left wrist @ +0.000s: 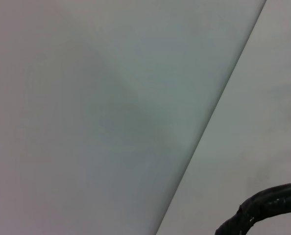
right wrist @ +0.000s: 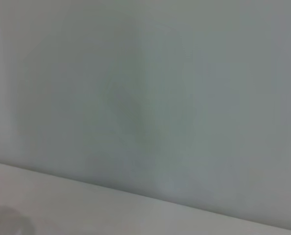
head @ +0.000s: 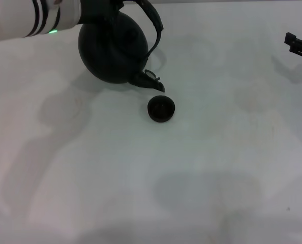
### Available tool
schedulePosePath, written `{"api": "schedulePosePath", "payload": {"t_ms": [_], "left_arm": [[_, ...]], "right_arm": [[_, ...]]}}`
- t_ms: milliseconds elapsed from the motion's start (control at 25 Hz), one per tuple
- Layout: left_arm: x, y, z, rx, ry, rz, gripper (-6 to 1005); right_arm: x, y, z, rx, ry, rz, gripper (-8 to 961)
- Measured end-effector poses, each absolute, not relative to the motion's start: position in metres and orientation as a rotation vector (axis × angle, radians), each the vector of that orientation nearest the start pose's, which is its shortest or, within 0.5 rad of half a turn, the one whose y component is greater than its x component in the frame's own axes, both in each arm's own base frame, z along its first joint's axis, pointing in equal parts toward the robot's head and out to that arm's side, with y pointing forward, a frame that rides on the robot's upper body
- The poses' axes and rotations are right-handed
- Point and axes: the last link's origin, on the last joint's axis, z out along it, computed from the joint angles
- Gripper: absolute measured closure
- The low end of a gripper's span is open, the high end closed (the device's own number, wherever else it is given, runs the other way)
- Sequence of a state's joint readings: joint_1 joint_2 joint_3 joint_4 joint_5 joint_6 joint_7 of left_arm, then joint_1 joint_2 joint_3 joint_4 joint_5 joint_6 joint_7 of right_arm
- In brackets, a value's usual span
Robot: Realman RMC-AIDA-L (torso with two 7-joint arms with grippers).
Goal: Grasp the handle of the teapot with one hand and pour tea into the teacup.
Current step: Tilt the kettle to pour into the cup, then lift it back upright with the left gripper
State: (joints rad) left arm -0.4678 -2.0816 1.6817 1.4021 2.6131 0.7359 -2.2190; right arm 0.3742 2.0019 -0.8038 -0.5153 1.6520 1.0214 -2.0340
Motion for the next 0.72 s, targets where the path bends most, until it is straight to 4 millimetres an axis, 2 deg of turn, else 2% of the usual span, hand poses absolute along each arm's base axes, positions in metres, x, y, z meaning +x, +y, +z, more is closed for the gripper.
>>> {"api": "schedulePosePath", "payload": {"t_ms": [720], "left_arm": [[-0.1333,0.3869,-0.0187,-2.338,0.069,0.149,896]], "right_arm": [[0.3608,0.3481,0.0468,-2.040,0.731,0.507,77]]}}
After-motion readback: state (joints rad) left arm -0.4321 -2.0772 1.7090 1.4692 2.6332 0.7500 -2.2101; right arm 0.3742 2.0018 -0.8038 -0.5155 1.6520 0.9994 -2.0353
